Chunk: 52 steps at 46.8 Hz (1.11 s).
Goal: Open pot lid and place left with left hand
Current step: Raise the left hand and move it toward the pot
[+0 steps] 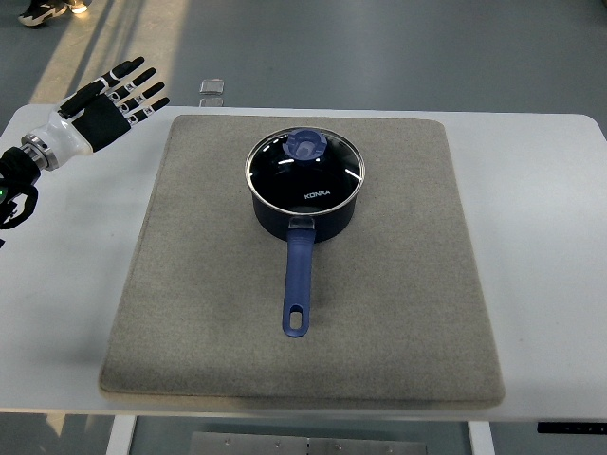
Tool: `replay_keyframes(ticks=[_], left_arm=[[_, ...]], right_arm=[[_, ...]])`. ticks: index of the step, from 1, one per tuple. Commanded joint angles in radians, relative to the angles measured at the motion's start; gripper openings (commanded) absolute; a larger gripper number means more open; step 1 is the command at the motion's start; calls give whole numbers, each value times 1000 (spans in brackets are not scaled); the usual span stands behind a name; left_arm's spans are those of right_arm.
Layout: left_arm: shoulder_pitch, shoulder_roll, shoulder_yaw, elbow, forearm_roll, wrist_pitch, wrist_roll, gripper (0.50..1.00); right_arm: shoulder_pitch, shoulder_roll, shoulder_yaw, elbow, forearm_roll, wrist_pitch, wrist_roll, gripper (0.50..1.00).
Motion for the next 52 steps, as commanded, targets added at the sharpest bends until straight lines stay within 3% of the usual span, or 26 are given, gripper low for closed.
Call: replay_keyframes(ticks=[1, 13, 22, 41, 45, 52], left_arm=[[-1, 0, 0, -2, 1, 0, 0, 994], [-13, 6, 6, 5, 3, 0, 0, 994], [-51, 2, 23, 81, 3, 0, 2, 994], [-79, 14, 28, 55, 93, 0, -3, 981], [-84, 17, 12, 57, 190, 0, -26, 975], [-87, 32, 20, 55, 308, 0, -127, 969]], right_arm=[[0, 0, 0, 0, 0, 0, 0, 915], [0, 0, 0, 0, 0, 0, 0, 915], [0, 0, -1, 0, 0, 0, 0, 915], [0, 0, -1, 0, 0, 0, 0, 915], [0, 0, 0, 0, 0, 0, 0, 915], [0, 0, 0, 0, 0, 0, 0, 915]])
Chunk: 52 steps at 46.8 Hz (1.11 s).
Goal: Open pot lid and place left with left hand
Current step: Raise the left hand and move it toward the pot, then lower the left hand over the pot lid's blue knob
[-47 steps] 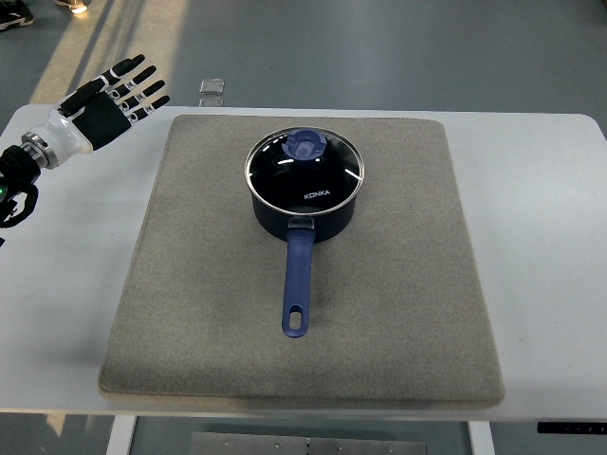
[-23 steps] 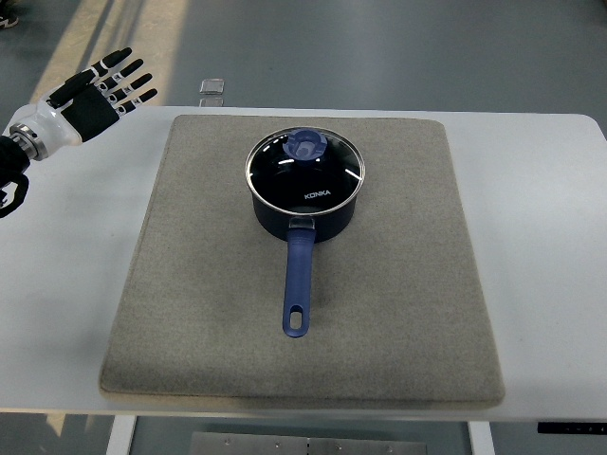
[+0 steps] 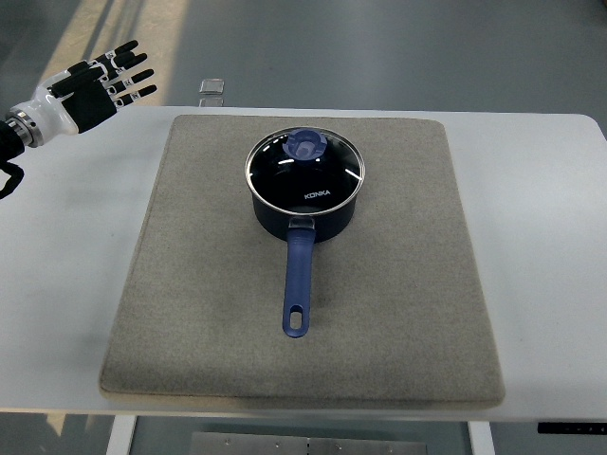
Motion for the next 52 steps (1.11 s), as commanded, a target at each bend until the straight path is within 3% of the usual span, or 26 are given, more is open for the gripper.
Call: replay_keyframes(ticks=[1, 16, 22, 30, 34, 37, 52], left_arm=[[-2, 8, 7, -2, 65, 0, -52, 964], [-91, 89, 16, -88, 406, 0, -98, 939], [-123, 108, 24, -157, 575, 0, -122, 894], [-132, 111, 24, -291, 846, 0, -278, 894], [-140, 123, 24, -357, 963, 0, -320, 891], [-155, 122, 26, -397, 1041, 0, -322, 862], [-240, 112, 61, -443, 1195, 0, -322, 857]], right_arm=[[0, 0, 0, 0, 0, 0, 0, 915], [0, 0, -1, 0, 0, 0, 0, 915], [0, 0, -1, 0, 0, 0, 0, 915], [0, 0, 0, 0, 0, 0, 0, 915], [0, 0, -1, 0, 0, 0, 0, 915], [0, 0, 0, 0, 0, 0, 0, 915], [0, 0, 0, 0, 0, 0, 0, 915]])
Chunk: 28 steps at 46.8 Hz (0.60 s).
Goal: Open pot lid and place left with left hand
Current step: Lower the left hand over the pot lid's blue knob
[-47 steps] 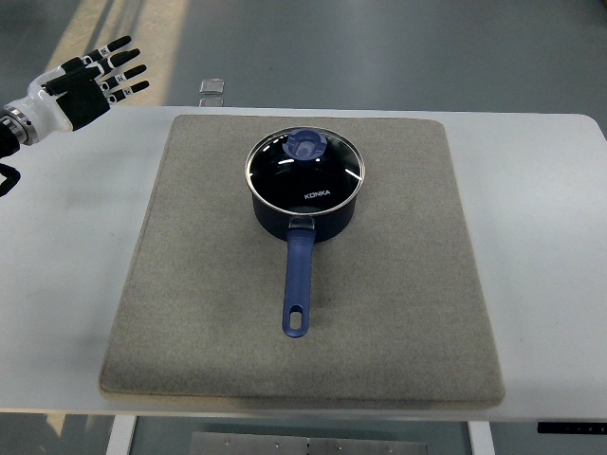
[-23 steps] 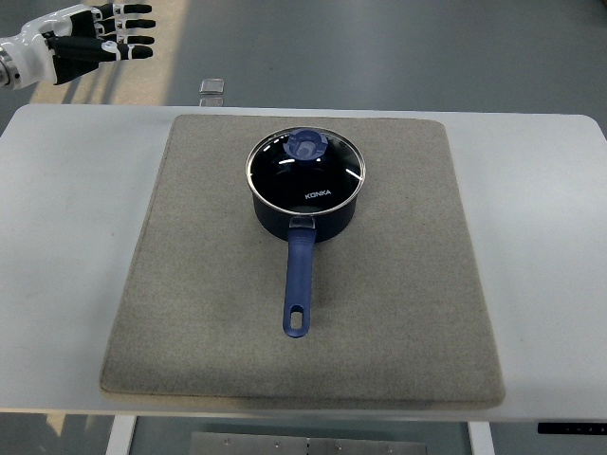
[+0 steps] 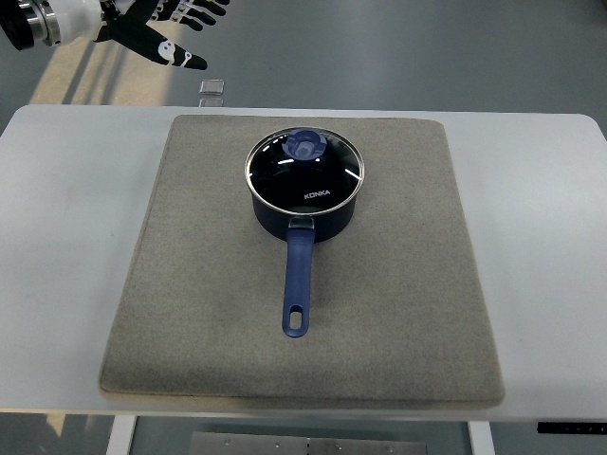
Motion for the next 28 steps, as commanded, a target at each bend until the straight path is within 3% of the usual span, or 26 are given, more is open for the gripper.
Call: replay_keyframes(ticks=[1, 28], left_arm=[[-20, -9, 21, -2, 42, 0, 0, 859], [-29, -78, 98, -255, 435, 0, 0, 866]], right_arm=[[0, 0, 0, 0, 0, 0, 0, 915], [0, 0, 0, 0, 0, 0, 0, 915]])
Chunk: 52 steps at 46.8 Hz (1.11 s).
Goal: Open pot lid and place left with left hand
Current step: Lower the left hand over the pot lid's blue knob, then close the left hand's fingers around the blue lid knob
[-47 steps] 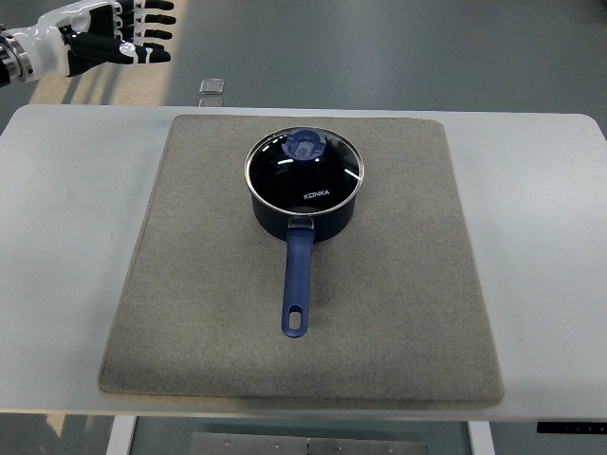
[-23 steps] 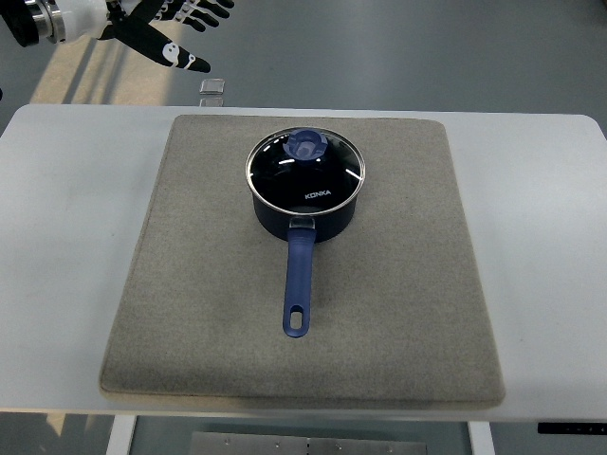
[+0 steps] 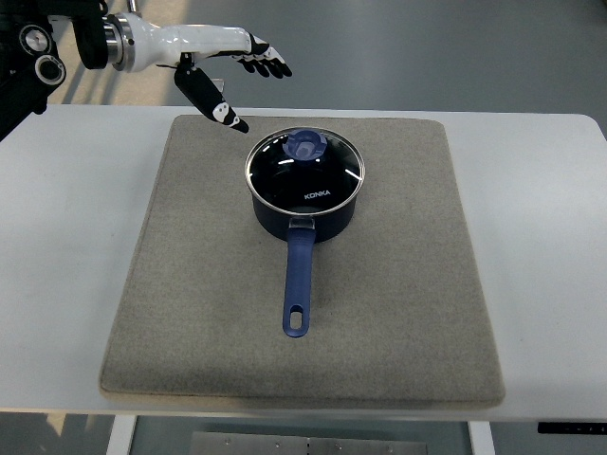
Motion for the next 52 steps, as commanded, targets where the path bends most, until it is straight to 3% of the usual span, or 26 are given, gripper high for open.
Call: replay_keyframes(ticks=[1, 13, 28, 37, 40, 52], left_arm=[[-10, -11, 7, -28, 37, 0, 0, 866], [-24, -26, 16, -98, 151, 0, 0, 866], [-29, -97, 56, -89, 350, 0, 1, 859], [-24, -118, 64, -68, 375, 0, 3, 853], [-21, -133, 81, -63, 376, 0, 4, 827], [-18, -146, 101, -28, 376, 0, 9, 829]], right_arm=[[0, 0, -1, 0, 0, 0, 0, 915], [0, 0, -1, 0, 0, 0, 0, 915], [0, 0, -1, 0, 0, 0, 0, 915], [0, 0, -1, 0, -1, 0, 0, 915], [0, 0, 1, 0, 0, 0, 0, 915], [0, 0, 1, 0, 0, 0, 0, 915]])
